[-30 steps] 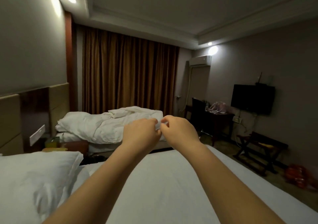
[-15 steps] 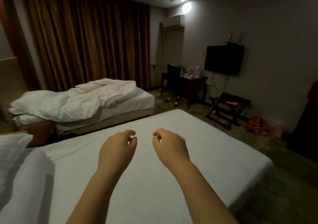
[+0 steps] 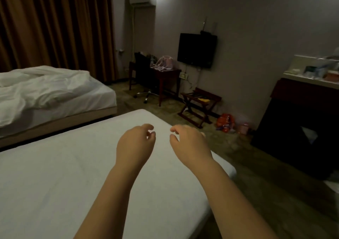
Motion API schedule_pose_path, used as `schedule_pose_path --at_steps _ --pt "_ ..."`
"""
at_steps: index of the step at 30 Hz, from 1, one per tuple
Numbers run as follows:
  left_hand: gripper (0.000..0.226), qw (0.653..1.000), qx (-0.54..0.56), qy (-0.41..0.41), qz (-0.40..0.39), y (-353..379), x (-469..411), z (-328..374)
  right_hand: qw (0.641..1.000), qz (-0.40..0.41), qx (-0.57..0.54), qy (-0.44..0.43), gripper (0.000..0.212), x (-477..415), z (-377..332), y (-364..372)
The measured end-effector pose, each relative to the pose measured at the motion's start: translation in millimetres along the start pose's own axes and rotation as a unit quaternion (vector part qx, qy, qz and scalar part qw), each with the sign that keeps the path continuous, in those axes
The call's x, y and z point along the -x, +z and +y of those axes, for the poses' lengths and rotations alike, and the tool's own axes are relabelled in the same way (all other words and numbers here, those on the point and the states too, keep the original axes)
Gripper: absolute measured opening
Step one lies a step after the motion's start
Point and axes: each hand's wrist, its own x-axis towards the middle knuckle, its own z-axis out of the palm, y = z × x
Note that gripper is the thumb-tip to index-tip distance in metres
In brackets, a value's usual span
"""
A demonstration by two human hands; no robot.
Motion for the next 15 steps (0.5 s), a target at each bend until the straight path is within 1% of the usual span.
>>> schedule_pose_path --at_steps 3,6,9,12,15 --pt "0.035 0.999 0.019 0.027 -0.019 31.5 -36.0 52.0 1.0 0.008 -0.011 0.02 0.033 -31.7 54.2 -25.4" --pt "0.041 0.998 0.039 0.058 -0.007 64.1 -65.8 95.7 0.999 0.02 -0.039 0.02 0.032 -63.4 109.3 -45.3" --pt "0.04 0.996 0.044 0.074 0.007 103.1 -91.7 136.6 0.997 0.046 -0.055 0.006 0.031 -97.9 163.1 -57.2" --pt "0.036 0.998 0.02 0.06 0.027 148.4 -117.7 173.0 0.998 0.057 -0.02 -0.024 0.031 -126.4 216.4 -61.5" --pt "0.036 0.998 -0.029 0.018 0.044 188.4 -146.1 209.8 0.996 0.035 0.037 -0.071 0.032 -158.0 275.8 -72.1"
